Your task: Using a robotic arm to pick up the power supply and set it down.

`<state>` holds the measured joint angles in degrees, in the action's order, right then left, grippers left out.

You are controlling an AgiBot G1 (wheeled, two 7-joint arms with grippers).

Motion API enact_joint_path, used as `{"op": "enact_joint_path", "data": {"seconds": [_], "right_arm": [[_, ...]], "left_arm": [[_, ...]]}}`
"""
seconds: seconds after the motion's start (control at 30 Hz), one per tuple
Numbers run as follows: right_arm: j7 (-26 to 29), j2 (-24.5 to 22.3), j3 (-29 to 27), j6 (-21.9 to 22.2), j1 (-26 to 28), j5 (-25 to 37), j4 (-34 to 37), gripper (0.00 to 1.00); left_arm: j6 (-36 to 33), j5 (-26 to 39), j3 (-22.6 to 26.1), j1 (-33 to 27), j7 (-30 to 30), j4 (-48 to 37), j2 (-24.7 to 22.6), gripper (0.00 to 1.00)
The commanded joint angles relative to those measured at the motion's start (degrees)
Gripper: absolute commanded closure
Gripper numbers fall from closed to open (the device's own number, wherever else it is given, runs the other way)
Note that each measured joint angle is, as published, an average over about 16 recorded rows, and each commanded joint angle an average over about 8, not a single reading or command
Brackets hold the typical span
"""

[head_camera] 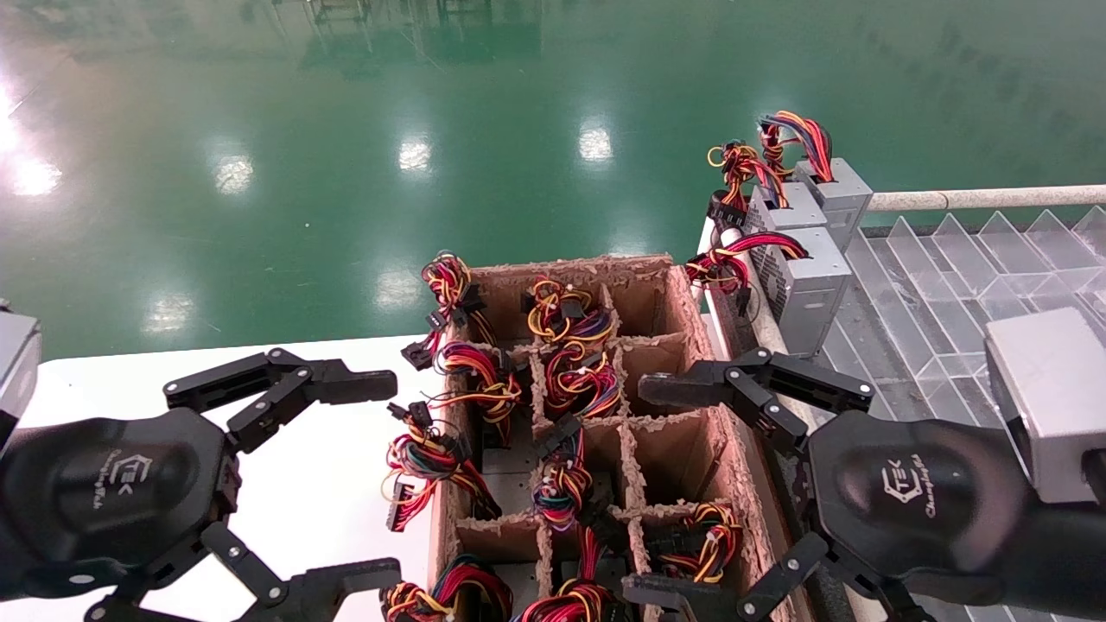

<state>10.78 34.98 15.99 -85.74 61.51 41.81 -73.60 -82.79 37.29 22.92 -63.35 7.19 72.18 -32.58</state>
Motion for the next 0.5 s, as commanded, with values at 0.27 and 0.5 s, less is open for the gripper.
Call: {"op": "enact_joint_path", "data": {"seconds": [0.27, 0.5], "right_arm": [[0.0, 0.0, 0.0, 0.1, 0.1, 0.1, 0.1, 0.00], [-0.1, 0.1, 0.1, 0.2, 0.1, 0.2, 0.1, 0.00]], "left_arm": [[0.0, 0.0, 0.0, 0.0, 0.0, 0.0, 0.0, 0.00], [0.0, 0.0, 0.0, 0.0, 0.0, 0.0, 0.0, 0.00]]}}
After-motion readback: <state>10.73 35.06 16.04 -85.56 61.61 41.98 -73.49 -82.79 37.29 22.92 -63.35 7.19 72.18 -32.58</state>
